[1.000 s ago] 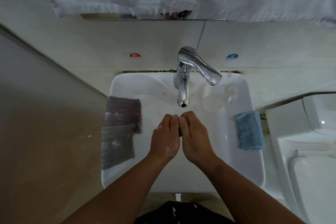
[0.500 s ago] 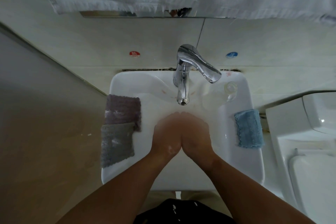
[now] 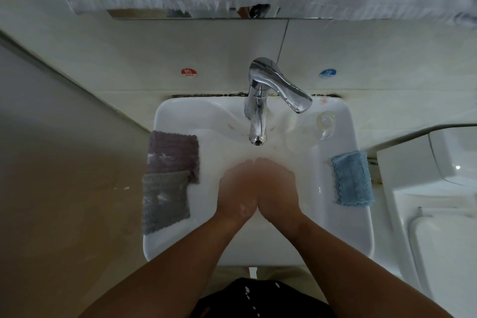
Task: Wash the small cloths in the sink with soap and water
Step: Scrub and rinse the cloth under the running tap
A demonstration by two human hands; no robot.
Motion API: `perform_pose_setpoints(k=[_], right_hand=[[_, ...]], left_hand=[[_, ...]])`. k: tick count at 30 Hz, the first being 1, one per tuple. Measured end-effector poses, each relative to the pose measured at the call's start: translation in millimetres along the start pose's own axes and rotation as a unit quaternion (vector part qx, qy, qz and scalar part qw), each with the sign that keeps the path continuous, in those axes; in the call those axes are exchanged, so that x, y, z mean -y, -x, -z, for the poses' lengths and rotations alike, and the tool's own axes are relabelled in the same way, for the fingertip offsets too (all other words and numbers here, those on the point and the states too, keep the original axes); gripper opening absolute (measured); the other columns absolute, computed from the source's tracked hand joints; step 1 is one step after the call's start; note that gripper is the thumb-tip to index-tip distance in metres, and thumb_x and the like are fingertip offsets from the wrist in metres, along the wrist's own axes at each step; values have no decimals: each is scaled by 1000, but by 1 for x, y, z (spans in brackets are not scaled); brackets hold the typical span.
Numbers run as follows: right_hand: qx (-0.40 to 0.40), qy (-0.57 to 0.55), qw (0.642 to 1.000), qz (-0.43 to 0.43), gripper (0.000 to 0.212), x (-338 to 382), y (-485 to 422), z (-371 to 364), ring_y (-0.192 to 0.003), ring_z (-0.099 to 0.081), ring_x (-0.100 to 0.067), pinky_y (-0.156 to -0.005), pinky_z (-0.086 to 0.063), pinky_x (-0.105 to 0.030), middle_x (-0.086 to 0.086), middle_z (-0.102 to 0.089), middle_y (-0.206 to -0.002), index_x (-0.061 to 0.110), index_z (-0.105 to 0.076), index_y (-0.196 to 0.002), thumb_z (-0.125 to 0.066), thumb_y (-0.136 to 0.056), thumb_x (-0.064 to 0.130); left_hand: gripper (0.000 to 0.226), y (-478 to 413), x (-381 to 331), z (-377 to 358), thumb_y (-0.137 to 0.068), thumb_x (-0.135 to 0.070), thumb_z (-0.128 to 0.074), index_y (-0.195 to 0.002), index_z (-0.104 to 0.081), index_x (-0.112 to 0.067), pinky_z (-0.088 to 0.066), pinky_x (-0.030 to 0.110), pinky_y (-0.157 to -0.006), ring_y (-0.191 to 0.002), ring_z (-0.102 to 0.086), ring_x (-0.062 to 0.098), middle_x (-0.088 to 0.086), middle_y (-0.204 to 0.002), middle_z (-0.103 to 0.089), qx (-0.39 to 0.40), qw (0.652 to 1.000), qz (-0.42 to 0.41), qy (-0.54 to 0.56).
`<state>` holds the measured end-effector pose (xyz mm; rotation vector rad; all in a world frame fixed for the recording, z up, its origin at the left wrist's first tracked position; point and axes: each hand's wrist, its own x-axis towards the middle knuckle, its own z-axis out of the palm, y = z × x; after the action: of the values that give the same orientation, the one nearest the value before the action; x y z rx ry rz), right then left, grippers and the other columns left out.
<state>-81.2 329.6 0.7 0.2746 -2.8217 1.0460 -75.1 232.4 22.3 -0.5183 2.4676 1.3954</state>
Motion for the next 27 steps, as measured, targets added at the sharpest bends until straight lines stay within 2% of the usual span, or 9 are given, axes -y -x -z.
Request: perform_pose_setpoints(k=[3,7,10,12,14,17,20,23,27], right_hand=[[81,-127,981,-126,36,-10,1,2,-57,-56,-10,-53,-35,-13,9,-53,-61,17,-52,-78,-38,-107,33],[137,-141,966,-169,20,-24,6,3,-69,-63,-2,-59,-46,-12,13,-61,-73,23,-51,-99,-45,-104,41],[146,-112,967,-177,22,-27,13,2,-72,-60,2,-63,-46,-7,17,-59,-82,26,-54,-108,-51,-101,46],[135,-97,964,-209,28,-30,16,5,-72,-60,-3,-64,-47,-13,11,-62,-81,22,-60,-104,-58,-97,49],[124,-77,958,-249,35,-41,15,10,-68,-60,-11,-60,-46,-20,4,-64,-73,18,-62,-88,-65,-91,53],[153,-85,942,-287,45,-52,13,18,-57,-52,-10,-50,-38,-16,0,-60,-64,13,-61,-74,-68,-88,55],[132,-190,907,-351,43,-55,11,18,-63,-55,-12,-58,-47,-22,-1,-61,-71,8,-61,-80,-64,-93,49],[105,-333,848,-398,26,-55,12,14,-81,-67,-21,-71,-59,-40,-5,-70,-86,12,-65,-91,-64,-96,38],[92,-239,904,-342,14,-57,11,19,-82,-68,-9,-70,-57,-27,6,-71,-90,24,-69,-97,-74,-90,34]], left_hand=[[45,-2,9,-5,-107,-36,-32,-84,-60,-11,-50,46,-74,-72,-60,25,4,-74,-63,51,998,36,27],[35,-6,24,2,-103,-46,-38,-94,-54,-17,-60,44,-63,-68,-68,26,6,-81,-65,41,999,22,5],[34,-5,32,5,-102,-48,-44,-97,-53,-15,-61,42,-57,-75,-70,26,9,-92,-66,50,998,24,20],[26,-8,38,9,-103,-39,-45,-97,-54,-16,-51,35,-63,-78,-65,25,2,-84,-63,17,1000,17,-10],[23,-13,42,17,-104,-35,-48,-94,-56,-16,-34,26,-62,-75,-57,20,-5,-79,-58,-39,999,37,-5],[10,-15,51,22,-102,-31,-54,-97,-58,-23,-42,11,-53,-68,-59,9,-3,-86,-62,-29,998,29,36],[8,-11,54,20,-101,-32,-57,-100,-63,-38,-50,24,-43,-63,-65,17,-1,-96,-67,-4,993,40,115],[13,-8,55,18,-100,-31,-58,-102,-68,-39,-56,27,-53,-81,-68,14,-9,-101,-68,12,983,64,170],[17,-11,65,22,-100,-29,-58,-95,-72,-38,-51,22,-61,-90,-68,13,-9,-97,-72,7,976,95,197]])
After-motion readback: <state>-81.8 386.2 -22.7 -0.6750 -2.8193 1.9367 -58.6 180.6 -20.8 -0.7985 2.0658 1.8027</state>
